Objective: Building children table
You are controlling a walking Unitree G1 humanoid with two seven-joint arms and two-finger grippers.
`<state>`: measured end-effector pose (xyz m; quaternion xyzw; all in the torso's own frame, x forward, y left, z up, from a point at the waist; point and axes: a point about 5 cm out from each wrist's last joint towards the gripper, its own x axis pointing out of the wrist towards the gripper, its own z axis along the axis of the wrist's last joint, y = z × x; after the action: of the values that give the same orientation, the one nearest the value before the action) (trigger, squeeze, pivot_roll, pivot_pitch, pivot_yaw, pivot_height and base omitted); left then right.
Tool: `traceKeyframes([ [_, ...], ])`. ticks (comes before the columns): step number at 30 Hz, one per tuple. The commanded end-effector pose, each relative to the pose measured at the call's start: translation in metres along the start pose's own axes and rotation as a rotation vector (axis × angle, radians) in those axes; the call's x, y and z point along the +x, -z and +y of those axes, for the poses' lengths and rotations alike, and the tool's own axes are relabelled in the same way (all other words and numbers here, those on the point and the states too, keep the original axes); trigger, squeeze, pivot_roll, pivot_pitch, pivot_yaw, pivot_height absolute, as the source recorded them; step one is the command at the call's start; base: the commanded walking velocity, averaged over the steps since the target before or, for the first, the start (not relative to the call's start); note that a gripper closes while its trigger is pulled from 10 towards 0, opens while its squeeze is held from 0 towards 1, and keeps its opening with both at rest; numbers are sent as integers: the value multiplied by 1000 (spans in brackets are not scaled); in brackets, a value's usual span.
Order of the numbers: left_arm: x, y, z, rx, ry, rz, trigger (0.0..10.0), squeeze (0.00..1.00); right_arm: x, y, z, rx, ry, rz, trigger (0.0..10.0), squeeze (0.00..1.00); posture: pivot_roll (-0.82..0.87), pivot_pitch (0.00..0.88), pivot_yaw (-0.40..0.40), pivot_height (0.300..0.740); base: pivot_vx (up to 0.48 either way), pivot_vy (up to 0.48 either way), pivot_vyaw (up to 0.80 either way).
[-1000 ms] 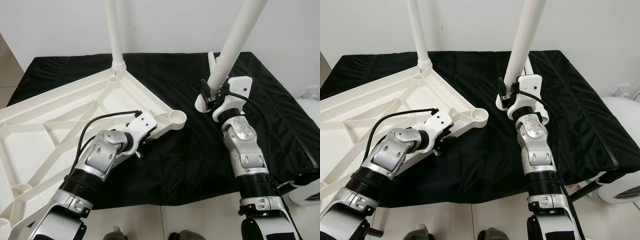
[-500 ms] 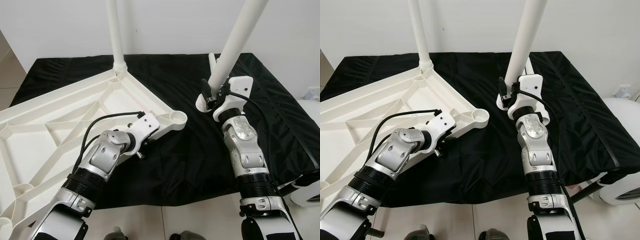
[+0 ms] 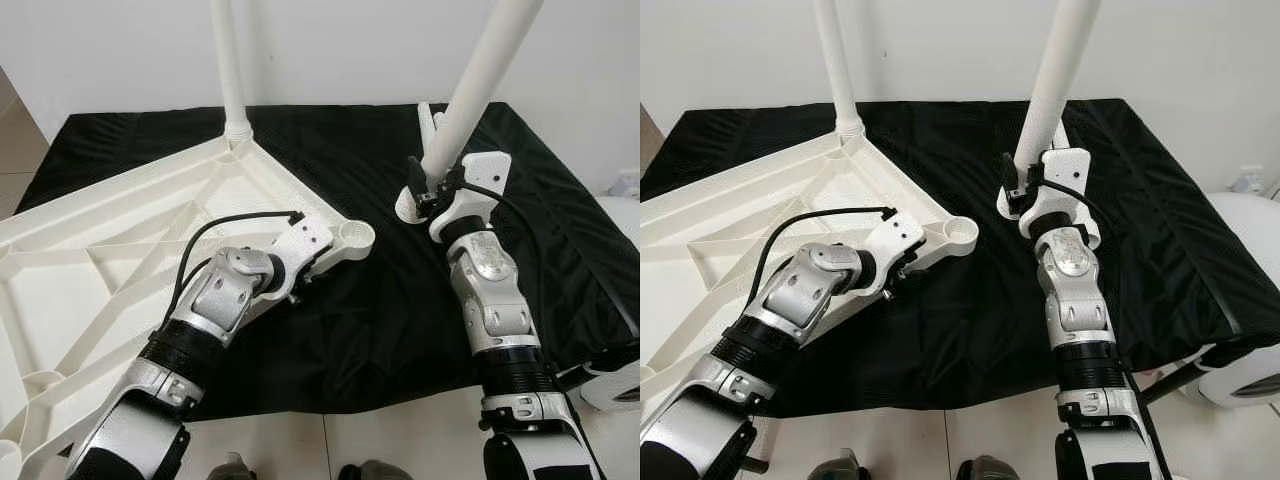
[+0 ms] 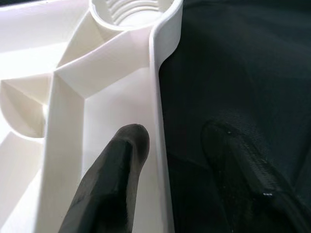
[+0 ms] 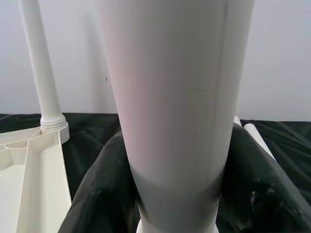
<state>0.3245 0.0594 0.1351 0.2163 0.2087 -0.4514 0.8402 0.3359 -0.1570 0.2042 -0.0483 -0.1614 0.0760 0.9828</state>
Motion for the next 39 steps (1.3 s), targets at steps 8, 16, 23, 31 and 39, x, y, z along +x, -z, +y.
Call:
traceKeyframes([
  [8,12,7,-5,-33,10,57,10000,0,2,-6,-2,-12,10,-22,10000,0,7,0,9,740,0,0,0],
  [16,16,12,-10,-29,30,64,2235,0,1,-6,-3,-12,16,-23,10000,0,2,0,10,740,0,0,0],
  [23,14,12,-11,-12,60,52,0,0,2,-6,-4,-14,20,-24,10000,0,4,0,9,740,0,0,0],
  [31,4,21,-26,65,148,35,0,0,5,-8,-2,-10,13,-30,10000,0,13,0,-5,740,0,0,0],
  [39,-5,24,-34,104,196,19,10000,0,7,-9,3,-6,-25,-28,10000,0,19,0,-19,740,0,0,0],
])
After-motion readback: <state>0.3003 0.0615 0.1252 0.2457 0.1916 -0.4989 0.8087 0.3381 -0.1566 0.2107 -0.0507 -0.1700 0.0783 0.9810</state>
